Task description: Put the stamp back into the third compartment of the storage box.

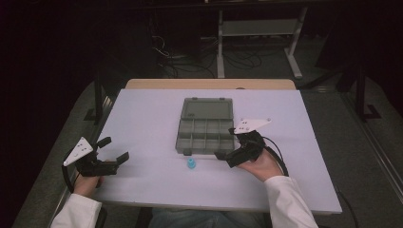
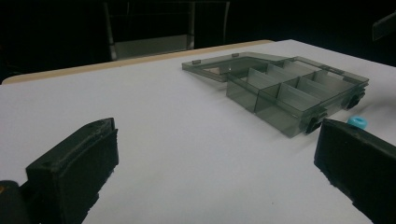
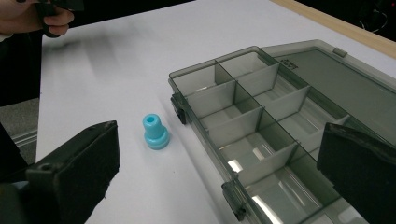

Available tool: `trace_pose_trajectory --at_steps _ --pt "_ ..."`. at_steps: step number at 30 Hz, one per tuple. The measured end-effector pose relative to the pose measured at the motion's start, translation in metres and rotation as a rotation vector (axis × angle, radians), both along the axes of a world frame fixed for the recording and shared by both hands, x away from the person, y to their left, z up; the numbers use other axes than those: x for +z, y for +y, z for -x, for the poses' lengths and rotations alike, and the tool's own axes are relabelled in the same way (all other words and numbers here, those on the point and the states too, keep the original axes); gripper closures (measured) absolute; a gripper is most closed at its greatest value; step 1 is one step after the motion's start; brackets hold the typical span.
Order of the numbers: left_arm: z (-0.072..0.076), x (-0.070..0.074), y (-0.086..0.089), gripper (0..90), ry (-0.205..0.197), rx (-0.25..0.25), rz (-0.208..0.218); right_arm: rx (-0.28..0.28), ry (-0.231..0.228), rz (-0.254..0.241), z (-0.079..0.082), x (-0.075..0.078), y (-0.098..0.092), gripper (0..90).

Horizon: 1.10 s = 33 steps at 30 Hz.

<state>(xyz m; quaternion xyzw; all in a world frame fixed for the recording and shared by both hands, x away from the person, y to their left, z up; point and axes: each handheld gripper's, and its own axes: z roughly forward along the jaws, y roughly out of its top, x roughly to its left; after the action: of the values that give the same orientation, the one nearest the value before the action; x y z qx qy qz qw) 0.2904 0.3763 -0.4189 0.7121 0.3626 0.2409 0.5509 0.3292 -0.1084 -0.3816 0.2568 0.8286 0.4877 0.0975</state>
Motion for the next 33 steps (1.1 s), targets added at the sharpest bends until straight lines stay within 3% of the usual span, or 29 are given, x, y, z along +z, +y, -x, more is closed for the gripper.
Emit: trace_pose_trajectory --at_steps 33 --pt "-0.001 0.0 0.001 0.0 -0.016 -0.003 0.018 0.087 0.026 0.044 0.0 -0.013 0.041 0.0"
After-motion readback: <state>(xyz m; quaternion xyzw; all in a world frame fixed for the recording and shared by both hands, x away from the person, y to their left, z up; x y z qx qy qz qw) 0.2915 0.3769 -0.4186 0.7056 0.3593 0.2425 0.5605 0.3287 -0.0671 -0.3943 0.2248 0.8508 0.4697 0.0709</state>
